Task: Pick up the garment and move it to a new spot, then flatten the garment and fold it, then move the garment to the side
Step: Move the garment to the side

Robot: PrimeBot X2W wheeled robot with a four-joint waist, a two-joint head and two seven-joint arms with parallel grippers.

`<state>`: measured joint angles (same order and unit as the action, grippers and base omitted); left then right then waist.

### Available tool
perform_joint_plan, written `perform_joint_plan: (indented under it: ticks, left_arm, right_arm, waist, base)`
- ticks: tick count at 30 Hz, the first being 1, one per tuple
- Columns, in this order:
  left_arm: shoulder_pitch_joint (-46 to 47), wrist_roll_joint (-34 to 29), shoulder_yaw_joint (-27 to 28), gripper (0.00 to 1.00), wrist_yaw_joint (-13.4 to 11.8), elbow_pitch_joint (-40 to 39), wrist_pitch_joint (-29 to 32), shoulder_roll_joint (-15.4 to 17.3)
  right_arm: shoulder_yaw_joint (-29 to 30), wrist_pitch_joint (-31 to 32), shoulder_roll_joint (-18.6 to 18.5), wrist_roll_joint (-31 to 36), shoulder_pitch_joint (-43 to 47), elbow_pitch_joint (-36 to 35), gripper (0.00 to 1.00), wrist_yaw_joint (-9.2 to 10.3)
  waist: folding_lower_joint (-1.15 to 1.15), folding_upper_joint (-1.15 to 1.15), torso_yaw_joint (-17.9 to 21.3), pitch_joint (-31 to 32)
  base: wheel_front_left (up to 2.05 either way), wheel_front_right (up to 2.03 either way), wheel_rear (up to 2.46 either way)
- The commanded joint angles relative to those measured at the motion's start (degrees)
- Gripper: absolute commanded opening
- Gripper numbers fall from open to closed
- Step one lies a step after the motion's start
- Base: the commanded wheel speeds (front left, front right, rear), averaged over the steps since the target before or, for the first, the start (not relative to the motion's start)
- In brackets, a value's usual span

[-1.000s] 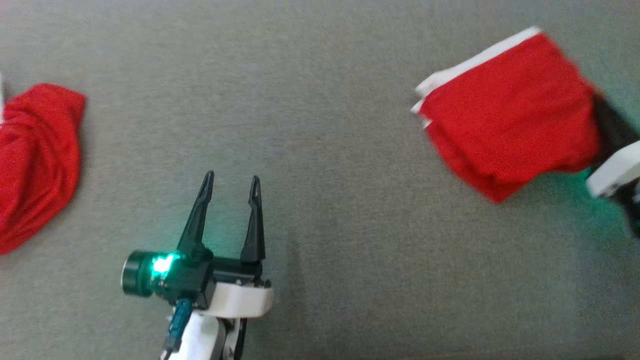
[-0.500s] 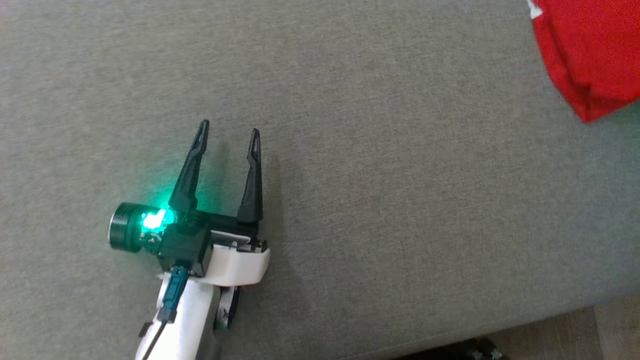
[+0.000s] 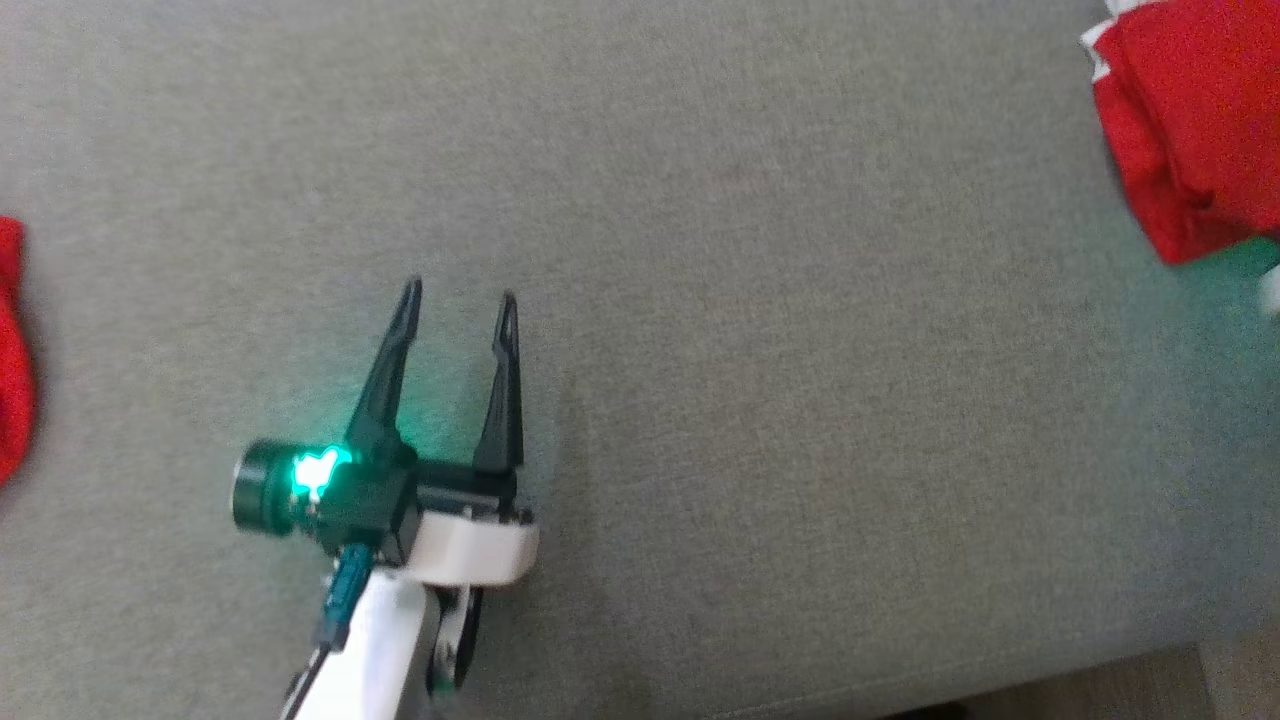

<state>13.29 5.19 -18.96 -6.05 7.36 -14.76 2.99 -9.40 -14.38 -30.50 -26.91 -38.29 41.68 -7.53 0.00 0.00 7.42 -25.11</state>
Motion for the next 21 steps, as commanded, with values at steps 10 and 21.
perform_joint_plan:
  ticks: [10, 21]
  left_arm:
    - [-6.84, 7.39, 2.31, 1.0, -0.18, 1.9, -0.24, -0.1]
    - [-11.77, 11.76, 4.65, 1.0, -0.8, 0.99, -0.24, -0.11]
  right_arm:
    - [-3.44, -0.61, 9.96, 6.26, 19.16, -12.48, 1.0, 0.04]
    - [-1.53, -0.62, 19.29, 14.06, 32.7, -21.61, 1.0, 0.04]
  waist:
    - [0.0, 0.0, -5.05, 13.99]
    - [0.0, 0.0, -9.0, 23.8]
  base:
    - [0.0, 0.0, 0.0]
    - [0.0, 0.0, 0.0]
